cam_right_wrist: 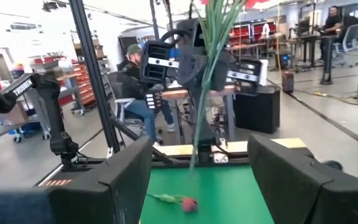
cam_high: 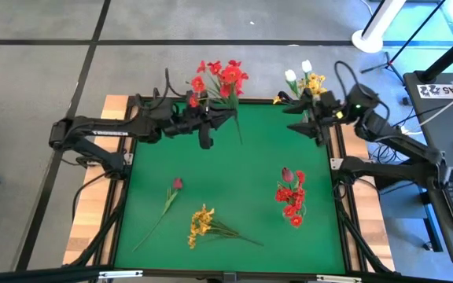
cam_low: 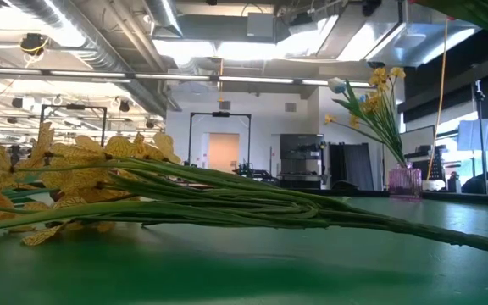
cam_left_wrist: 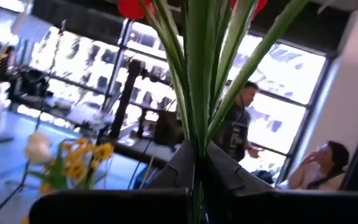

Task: Sort flowers into vase by color
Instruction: Put the orange flowers into the transparent vase

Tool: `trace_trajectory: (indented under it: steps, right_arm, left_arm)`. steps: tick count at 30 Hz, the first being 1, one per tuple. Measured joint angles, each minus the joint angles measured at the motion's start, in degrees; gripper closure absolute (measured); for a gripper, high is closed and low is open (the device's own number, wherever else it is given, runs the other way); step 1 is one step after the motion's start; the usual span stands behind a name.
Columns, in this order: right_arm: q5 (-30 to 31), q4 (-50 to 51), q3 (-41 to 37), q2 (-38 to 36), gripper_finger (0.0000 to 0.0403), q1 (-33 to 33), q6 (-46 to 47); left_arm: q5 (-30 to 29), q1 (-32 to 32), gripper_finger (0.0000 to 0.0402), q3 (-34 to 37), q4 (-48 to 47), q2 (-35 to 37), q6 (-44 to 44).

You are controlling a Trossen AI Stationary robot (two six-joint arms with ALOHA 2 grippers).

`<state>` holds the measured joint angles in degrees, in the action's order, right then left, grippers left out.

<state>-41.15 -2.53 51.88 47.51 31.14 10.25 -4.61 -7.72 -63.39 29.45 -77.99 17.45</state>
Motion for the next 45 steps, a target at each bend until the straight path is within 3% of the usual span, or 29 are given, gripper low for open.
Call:
trace_trajectory:
  steps: [12,39,45]
  right_arm:
    - [5.05,-10.13,0.0,10.99,0.0142,-7.86,2.65]
    - [0.92,-21.36,1.26,21.92,0.0142,-9.9,10.53]
    - [-0.49,-18.85,5.27,25.71,0.018,-12.58,10.29]
  left_arm:
    - [5.7,-0.38,0.0397,-0.01,14.41,-5.28,-0.72]
    - [3.69,0.12,0.0397,-0.03,17.06,-9.19,-1.48]
    - [3.69,0.43,0.0397,-0.05,16.91,-9.19,-1.46]
